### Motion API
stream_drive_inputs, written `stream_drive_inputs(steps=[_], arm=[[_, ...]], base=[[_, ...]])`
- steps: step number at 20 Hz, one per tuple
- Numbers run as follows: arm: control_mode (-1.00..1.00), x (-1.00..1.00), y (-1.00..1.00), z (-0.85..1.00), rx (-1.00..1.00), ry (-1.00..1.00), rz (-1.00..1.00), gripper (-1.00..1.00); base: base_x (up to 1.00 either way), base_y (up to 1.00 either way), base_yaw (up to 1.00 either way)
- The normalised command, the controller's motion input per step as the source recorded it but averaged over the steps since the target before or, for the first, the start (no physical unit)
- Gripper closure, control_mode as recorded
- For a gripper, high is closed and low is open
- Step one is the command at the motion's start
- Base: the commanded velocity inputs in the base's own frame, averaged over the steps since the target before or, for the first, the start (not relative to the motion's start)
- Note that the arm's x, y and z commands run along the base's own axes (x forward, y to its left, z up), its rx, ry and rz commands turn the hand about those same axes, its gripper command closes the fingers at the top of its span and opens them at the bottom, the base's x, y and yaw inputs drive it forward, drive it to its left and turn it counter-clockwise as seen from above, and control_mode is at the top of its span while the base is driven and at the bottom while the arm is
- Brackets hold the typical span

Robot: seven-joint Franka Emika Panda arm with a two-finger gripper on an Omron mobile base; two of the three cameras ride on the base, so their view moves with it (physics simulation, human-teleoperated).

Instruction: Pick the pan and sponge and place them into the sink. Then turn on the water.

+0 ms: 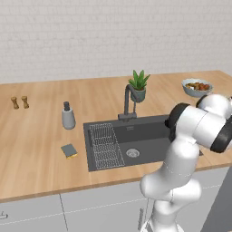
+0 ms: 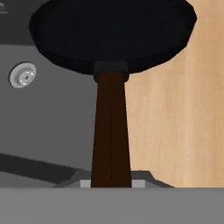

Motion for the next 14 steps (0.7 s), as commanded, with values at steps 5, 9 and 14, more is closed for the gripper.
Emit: stream_drive_inputs(steps=[5, 9, 14], arm=[[-1.0, 0.0, 0.5, 0.01, 0.0, -0.29, 0.18, 1.0], [-1.0, 0.11, 0.51, 0.0, 0.0, -0.19, 0.18, 1.0], [-1.0, 0.21, 0.54, 0.0, 0.0, -0.01, 0.22, 1.0]], base=[[0.0, 0.0, 0.0], [0.0, 0.0, 0.0], [0.0, 0.0, 0.0]])
